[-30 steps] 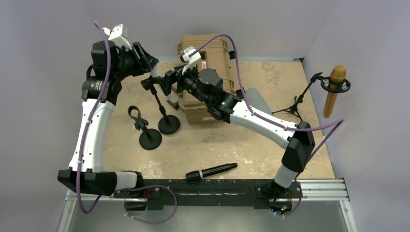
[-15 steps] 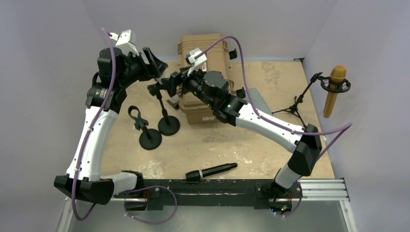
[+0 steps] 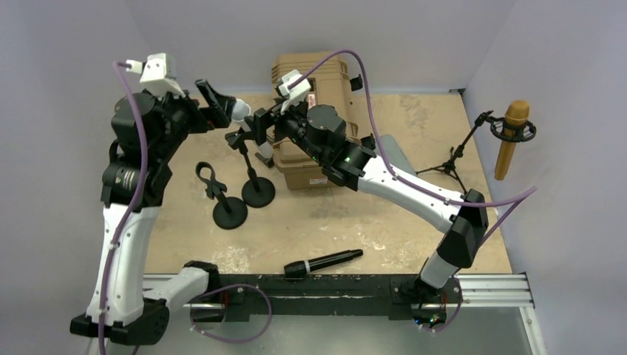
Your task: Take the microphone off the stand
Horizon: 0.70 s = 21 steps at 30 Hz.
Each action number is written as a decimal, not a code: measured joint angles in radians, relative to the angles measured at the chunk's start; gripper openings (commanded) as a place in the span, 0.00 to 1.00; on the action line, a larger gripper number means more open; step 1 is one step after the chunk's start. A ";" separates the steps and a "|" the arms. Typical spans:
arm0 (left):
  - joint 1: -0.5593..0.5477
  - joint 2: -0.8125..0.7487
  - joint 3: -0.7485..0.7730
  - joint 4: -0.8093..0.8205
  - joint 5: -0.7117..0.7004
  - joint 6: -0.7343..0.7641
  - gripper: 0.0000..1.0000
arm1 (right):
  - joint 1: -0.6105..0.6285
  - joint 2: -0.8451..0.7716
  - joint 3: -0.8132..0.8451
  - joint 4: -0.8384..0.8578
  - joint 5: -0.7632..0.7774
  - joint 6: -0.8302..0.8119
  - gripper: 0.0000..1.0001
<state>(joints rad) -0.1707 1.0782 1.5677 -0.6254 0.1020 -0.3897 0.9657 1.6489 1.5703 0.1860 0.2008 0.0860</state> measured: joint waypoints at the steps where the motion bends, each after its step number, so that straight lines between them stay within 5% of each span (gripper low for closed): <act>1: 0.000 -0.034 -0.017 0.009 -0.026 0.016 1.00 | 0.007 0.009 0.019 -0.002 0.006 -0.008 0.89; 8: 0.000 -0.305 -0.237 0.035 -0.209 0.106 1.00 | 0.071 0.089 0.130 -0.013 0.081 -0.080 0.86; 15: 0.000 -0.369 -0.389 0.040 -0.263 0.174 0.91 | 0.097 0.185 0.233 -0.061 0.152 -0.126 0.80; 21: 0.016 -0.372 -0.505 0.103 -0.108 0.208 0.88 | 0.094 0.251 0.304 -0.087 0.179 -0.169 0.55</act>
<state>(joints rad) -0.1547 0.7063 1.0630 -0.5224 -0.0063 -0.1822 1.0595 1.9003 1.8748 0.0994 0.3794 -0.0830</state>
